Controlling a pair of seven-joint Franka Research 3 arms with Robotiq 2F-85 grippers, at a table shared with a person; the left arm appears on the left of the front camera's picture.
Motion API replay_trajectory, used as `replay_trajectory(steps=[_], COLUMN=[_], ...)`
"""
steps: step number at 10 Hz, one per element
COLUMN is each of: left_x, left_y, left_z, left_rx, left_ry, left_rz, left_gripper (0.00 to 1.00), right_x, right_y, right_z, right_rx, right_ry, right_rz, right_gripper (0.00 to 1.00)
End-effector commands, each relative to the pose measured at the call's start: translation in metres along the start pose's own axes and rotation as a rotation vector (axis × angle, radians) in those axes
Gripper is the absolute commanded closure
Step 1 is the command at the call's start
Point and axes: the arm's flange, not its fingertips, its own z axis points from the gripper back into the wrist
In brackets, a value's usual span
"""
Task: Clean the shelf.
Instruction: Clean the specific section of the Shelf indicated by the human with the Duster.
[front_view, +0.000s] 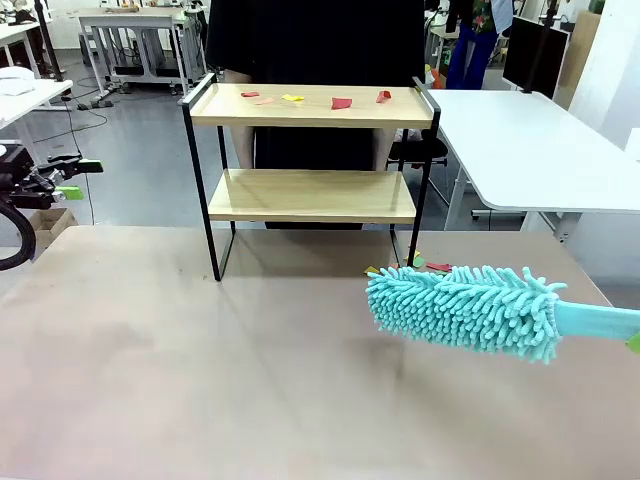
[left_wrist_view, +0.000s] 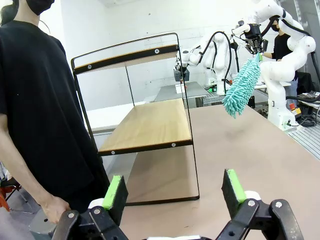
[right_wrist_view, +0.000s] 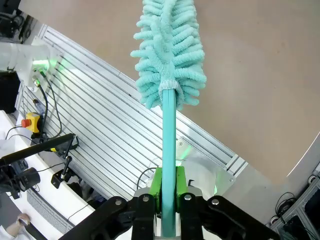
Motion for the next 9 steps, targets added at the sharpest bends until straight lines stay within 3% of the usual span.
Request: replay_trajectory(steps=[1,9], left_x=[0.0020,0.0020], left_y=[-0.0009,-0.0009], left_z=[-0.0001,-0.0001], left_rx=[-0.006,-0.006], left_ry=[0.004,0.004], left_rz=[-0.012,-0.012], left_gripper=[0.00,0.00], right_x=[-0.0012,-0.0012], right_y=[0.0005,0.0005], right_z=[0.0021,0.0021], right_rx=[0.014,0.014], right_ry=[-0.007,-0.007], right_rz=[0.021,0.021], right_gripper=[0.87,0.87])
